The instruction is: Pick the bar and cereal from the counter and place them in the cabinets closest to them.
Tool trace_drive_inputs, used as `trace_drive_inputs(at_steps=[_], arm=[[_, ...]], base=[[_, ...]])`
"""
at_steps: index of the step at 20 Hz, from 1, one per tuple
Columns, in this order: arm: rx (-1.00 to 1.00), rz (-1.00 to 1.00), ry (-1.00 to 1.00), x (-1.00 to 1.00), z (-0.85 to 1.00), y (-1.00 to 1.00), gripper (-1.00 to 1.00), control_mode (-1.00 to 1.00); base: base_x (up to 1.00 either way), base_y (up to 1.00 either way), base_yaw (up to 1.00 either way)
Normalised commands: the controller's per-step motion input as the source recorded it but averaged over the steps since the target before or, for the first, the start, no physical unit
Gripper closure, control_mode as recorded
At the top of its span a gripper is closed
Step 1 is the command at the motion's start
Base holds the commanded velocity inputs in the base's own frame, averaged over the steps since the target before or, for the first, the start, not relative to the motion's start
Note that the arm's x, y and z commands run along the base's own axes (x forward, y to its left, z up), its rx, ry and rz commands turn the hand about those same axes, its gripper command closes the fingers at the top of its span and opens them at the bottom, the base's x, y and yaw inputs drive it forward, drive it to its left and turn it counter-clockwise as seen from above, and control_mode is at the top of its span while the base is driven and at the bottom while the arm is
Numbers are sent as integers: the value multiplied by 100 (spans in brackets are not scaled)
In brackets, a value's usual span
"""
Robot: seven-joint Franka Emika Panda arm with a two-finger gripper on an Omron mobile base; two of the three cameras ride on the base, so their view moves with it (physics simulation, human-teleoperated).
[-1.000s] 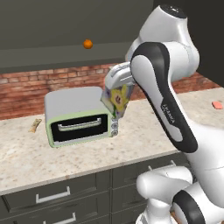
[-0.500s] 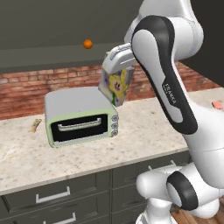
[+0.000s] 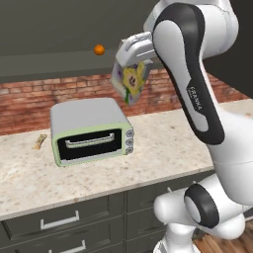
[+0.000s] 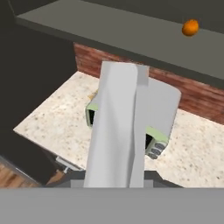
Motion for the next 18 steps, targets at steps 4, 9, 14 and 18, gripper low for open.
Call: trace_drive_inputs(at_steps=[4, 9, 14, 18], arm=[[0, -17, -4, 1, 6, 0, 100, -100], [0, -7, 0, 0, 0, 0, 100, -100], [-4, -3, 0, 3, -22, 0, 100, -100], [1, -9, -1, 33, 8, 0, 100, -100]], base=[[0, 0, 0], [0, 0, 0], [0, 0, 0], [0, 0, 0]])
